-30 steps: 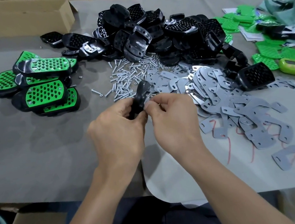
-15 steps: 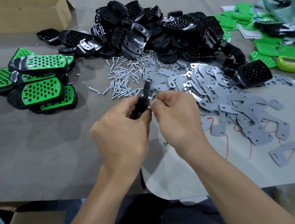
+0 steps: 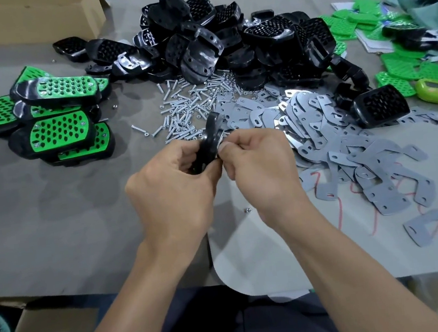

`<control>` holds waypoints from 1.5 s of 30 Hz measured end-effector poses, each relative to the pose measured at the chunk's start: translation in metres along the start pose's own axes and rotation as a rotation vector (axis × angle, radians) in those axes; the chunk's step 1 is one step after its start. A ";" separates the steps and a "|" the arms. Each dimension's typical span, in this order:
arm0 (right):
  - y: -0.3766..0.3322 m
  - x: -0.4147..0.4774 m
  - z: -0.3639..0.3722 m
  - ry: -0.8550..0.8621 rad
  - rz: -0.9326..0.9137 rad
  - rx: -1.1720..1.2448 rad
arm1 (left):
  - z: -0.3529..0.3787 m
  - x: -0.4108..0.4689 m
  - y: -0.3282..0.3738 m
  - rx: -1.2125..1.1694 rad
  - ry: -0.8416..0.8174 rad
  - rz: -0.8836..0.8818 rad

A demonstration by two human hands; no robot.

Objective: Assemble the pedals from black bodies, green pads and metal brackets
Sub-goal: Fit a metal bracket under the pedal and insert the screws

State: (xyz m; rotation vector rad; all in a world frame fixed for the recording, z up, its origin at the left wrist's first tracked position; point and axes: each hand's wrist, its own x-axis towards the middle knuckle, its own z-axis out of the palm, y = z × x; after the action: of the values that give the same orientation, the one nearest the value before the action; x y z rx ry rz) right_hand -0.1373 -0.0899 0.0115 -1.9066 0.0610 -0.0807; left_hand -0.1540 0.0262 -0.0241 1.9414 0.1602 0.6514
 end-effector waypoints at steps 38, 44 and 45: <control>0.005 0.020 -0.035 -0.258 -0.084 0.188 | -0.013 0.043 0.018 -0.534 -0.439 -0.261; 0.014 0.025 -0.039 -0.195 0.205 0.398 | -0.016 0.023 0.000 -0.550 -0.704 -0.380; 0.015 0.025 -0.037 -0.198 0.219 0.409 | -0.014 0.019 -0.001 -0.567 -0.684 -0.352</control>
State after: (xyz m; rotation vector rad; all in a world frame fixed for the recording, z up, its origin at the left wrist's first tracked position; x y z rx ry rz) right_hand -0.1159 -0.1321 0.0102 -1.4812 0.1097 0.2288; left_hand -0.1446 0.0449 -0.0131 1.4327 -0.1051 -0.2075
